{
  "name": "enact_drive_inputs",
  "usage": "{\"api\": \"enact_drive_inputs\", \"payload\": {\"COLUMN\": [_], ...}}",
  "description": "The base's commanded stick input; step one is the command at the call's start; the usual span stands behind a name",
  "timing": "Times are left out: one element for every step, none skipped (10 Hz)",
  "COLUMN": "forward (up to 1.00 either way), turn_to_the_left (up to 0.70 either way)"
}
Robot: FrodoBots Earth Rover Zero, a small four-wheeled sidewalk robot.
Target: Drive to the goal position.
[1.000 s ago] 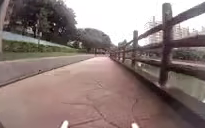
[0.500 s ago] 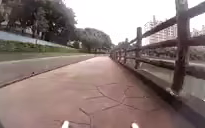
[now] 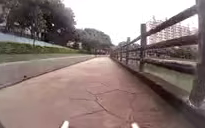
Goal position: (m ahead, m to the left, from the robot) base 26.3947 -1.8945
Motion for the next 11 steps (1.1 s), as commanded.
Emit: {"api": "enact_drive_inputs", "payload": {"forward": [0.7,0.7,0.7,0.7,0.7,0.7,0.7,0.7,0.7,0.7,0.7], "turn_to_the_left": [0.0,0.0,0.0,-0.11,-0.24,-0.1,0.0,0.0,0.0,0.0,0.0]}}
